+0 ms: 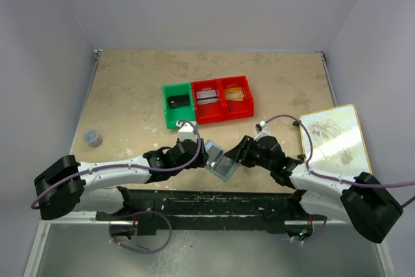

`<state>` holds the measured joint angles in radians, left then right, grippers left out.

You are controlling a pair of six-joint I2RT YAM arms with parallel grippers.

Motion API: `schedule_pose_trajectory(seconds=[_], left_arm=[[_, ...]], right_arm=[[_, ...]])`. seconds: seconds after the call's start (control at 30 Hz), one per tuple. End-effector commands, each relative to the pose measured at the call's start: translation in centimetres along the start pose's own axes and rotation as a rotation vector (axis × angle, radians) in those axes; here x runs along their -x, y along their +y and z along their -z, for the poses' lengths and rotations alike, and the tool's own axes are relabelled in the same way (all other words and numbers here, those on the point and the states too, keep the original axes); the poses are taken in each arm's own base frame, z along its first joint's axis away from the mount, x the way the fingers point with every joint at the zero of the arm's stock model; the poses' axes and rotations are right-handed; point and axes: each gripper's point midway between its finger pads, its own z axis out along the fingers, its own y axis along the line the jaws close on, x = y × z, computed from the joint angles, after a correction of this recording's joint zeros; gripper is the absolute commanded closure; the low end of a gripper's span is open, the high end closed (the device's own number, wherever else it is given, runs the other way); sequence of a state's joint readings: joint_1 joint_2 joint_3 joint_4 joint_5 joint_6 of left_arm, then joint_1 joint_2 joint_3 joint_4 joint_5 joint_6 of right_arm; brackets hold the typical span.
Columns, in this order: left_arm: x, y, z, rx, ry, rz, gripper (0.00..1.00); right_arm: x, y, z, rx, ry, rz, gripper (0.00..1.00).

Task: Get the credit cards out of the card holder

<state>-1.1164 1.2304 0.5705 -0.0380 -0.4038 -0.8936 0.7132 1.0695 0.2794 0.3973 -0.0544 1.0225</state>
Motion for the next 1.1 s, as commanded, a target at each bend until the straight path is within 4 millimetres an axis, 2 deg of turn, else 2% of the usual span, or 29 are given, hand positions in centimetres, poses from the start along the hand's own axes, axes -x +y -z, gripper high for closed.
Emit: schedule_pose_trajectory(seconds=[0.0,0.17,0.33,0.53,0.67,0.77,0.9,1.07], left_arm=[[2.4,0.3,-1.0,0.007,-0.02,-0.025,0.55],[2.7,-0.6,-2.2,0.001,0.017,-0.083,0.59],[2.4,-1.5,-3.1,-0.026,0.037,-0.096,0.61],[2.4,0.0,-3.6,0.041,0.032,-0.111,0.62],[2.4,-0.2,-4.2,0.032,0.052,-0.12,0.62],[1.9,-0.5,-4.7,0.026,0.075,-0.129,0.62],[1.3,-0.1,-5.4,0.05,0.094,-0.112,0.63],[0.8,0.6,-5.6,0.088,0.109,-0.104,0.66]], right_arm=[[0.3,2.8,0.1,0.158,-0.029,-0.151,0.52],[-0.3,3.7,-0.1,0.238,-0.006,-0.18,0.56],[-2.1,2.8,-0.9,0.224,0.069,-0.198,0.57],[-2.5,3.0,-2.1,0.243,0.094,-0.209,0.59],[-3.3,2.6,-2.8,0.229,0.138,-0.209,0.6],[-3.2,2.2,-3.5,0.212,0.13,-0.212,0.62],[-3.9,1.5,-3.9,0.189,0.154,-0.225,0.66],[-4.3,0.8,-4.2,0.168,0.164,-0.245,0.66]])
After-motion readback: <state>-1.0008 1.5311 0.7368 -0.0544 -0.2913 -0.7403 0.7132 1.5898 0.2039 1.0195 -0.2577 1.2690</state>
